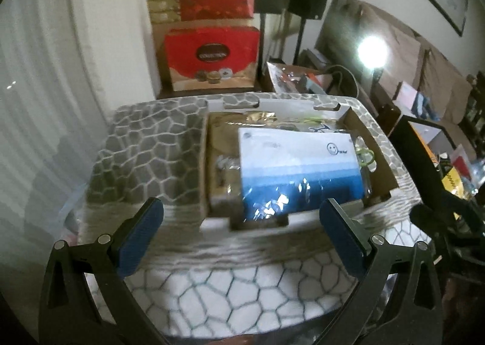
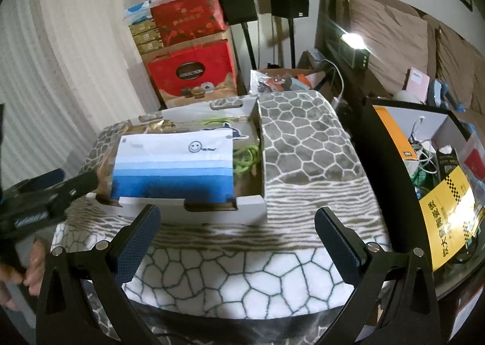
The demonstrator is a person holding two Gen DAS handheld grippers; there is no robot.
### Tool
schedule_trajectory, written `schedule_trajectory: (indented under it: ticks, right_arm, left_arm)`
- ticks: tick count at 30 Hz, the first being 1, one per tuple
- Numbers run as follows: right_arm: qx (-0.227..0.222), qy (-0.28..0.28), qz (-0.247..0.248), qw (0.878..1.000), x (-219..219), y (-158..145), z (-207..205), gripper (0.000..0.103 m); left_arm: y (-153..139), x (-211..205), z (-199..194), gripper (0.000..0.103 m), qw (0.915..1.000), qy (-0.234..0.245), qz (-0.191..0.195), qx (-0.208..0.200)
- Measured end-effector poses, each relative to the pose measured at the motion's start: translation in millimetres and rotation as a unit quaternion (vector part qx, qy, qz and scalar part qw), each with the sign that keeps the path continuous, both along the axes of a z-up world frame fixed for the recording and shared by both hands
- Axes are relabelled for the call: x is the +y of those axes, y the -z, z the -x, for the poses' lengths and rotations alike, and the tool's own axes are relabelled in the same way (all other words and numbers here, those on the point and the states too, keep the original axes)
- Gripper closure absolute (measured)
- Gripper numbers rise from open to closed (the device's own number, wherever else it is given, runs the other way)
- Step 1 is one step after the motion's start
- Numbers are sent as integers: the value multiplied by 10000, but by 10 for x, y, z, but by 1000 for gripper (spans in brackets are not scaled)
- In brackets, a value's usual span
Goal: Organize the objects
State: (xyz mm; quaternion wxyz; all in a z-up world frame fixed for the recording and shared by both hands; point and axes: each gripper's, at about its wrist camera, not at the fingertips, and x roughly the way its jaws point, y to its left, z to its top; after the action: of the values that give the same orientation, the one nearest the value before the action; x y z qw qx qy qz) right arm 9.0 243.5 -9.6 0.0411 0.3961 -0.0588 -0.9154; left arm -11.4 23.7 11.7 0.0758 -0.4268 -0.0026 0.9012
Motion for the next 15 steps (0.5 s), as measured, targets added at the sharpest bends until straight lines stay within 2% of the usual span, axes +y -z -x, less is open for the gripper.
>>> schedule_trajectory:
  ticks: [4, 15]
  right_arm:
    - [0, -77, -52, 10000, -87, 10, 15, 1]
    - [-5, -159, -125, 9998, -189, 36, 17, 1]
  left_arm:
    - [-12, -73, -159, 0, 9998, -146, 139, 52]
    - [63, -140, -258, 0, 9995, -286, 92, -93]
